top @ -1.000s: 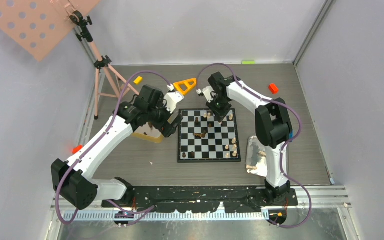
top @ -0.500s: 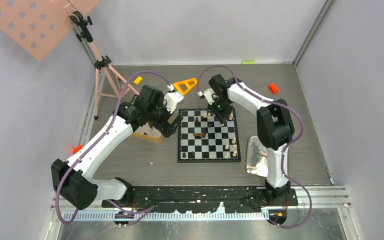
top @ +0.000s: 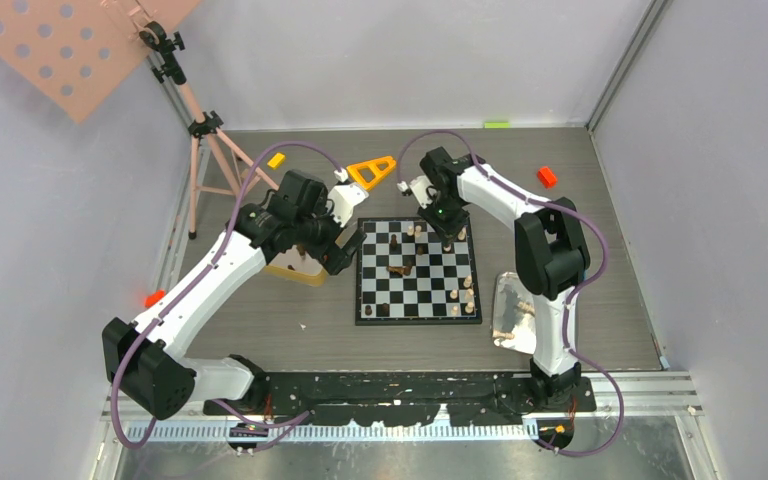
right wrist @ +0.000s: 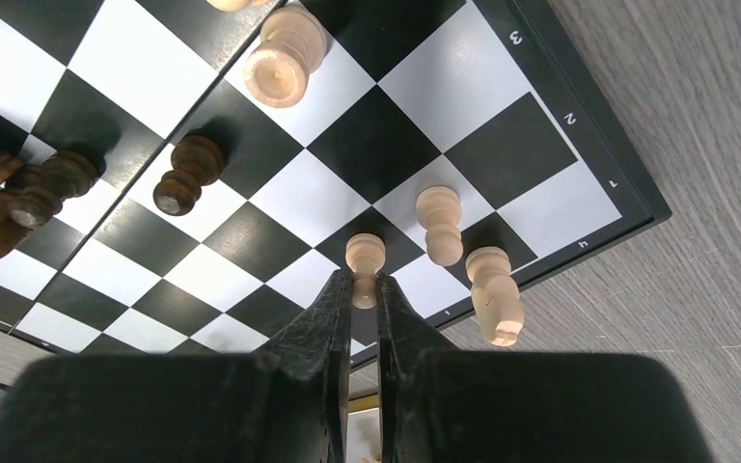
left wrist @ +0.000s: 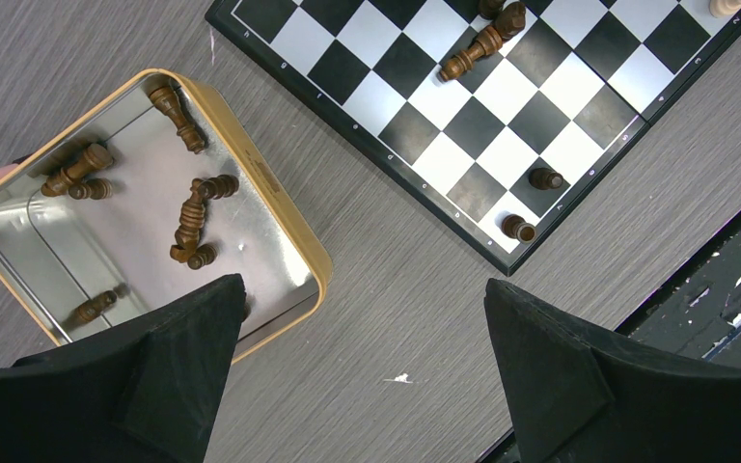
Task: Set up the chess pieces on the board
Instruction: Move the chess piece to the chessboard.
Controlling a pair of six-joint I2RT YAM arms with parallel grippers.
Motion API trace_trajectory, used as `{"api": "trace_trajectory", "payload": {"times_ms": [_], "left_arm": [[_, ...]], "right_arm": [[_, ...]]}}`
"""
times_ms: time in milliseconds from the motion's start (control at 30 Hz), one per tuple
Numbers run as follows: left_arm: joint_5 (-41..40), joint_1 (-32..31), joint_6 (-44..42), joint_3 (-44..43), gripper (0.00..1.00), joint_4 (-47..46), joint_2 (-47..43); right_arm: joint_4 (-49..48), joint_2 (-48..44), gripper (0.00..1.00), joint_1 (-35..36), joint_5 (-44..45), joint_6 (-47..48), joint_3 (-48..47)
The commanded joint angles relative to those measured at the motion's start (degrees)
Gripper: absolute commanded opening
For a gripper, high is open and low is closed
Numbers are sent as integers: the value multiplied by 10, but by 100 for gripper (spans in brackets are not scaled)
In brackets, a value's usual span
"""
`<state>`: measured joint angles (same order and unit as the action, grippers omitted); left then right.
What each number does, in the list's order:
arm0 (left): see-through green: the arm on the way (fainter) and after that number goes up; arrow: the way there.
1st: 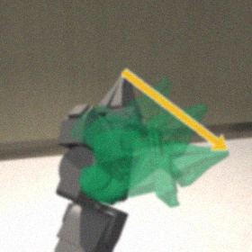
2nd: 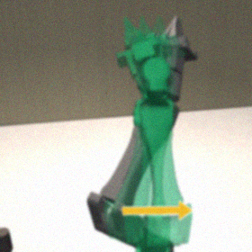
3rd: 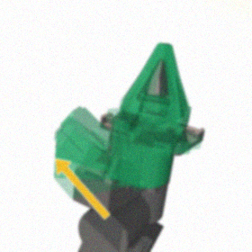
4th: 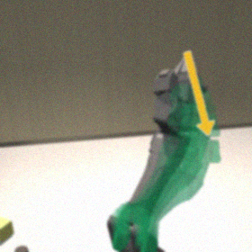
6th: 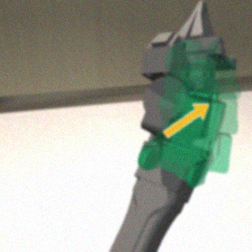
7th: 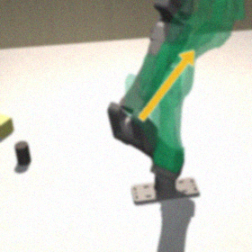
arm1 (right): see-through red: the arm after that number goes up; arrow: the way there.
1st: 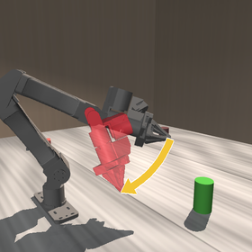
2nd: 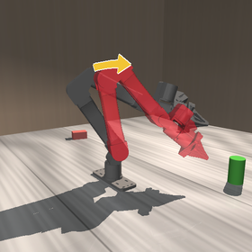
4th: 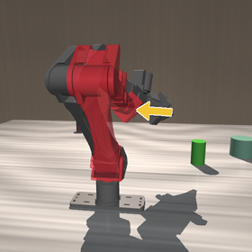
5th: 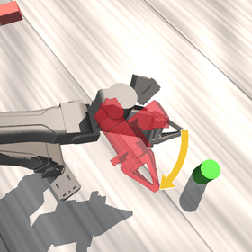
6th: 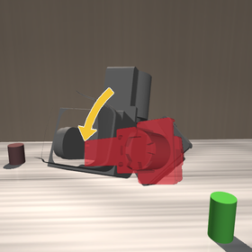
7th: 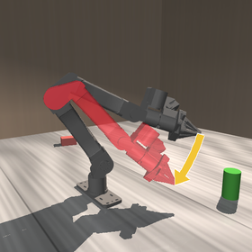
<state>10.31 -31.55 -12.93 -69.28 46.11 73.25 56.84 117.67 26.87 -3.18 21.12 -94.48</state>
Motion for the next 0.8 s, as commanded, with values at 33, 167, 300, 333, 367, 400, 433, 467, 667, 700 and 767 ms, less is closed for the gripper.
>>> {"api": "trace_trajectory", "payload": {"times_ms": [33, 167, 300, 333, 367, 400, 433, 467, 667, 700, 767], "left_arm": [[8, -3, -8, 0, 98, -12, -13], [7, -3, -9, 0, 98, -12, -14], [6, -3, -8, 0, 98, -12, -15], [6, -3, -9, 1, 98, -12, -15], [6, -3, -9, 1, 98, -11, -16], [6, -3, -9, 1, 98, -11, -16], [6, -3, -9, 1, 98, -12, -17], [6, -3, -10, 2, 98, -12, -17], [5, -3, -11, 1, 98, -11, -18], [5, -3, -11, 1, 98, -11, -18], [5, -3, -12, 1, 98, -11, -17]], "right_arm": [[2, -20, 5, -4, 7, 8, -4], [5, -16, 18, -4, -3, 3, -8], [9, -22, 37, -4, -10, -4, -20], [9, -27, 41, -4, -12, -6, -24], [10, -31, 43, -4, -13, -9, -28], [9, -37, 47, -4, -17, -11, -35], [10, -39, 48, -4, -22, -15, -40], [9, -43, 52, -4, -25, -17, -51], [9, -20, 61, -3, -56, -34, -106], [9, -9, 62, -3, -62, -37, -113], [10, 7, 62, -3, -70, -39, -129]]}}
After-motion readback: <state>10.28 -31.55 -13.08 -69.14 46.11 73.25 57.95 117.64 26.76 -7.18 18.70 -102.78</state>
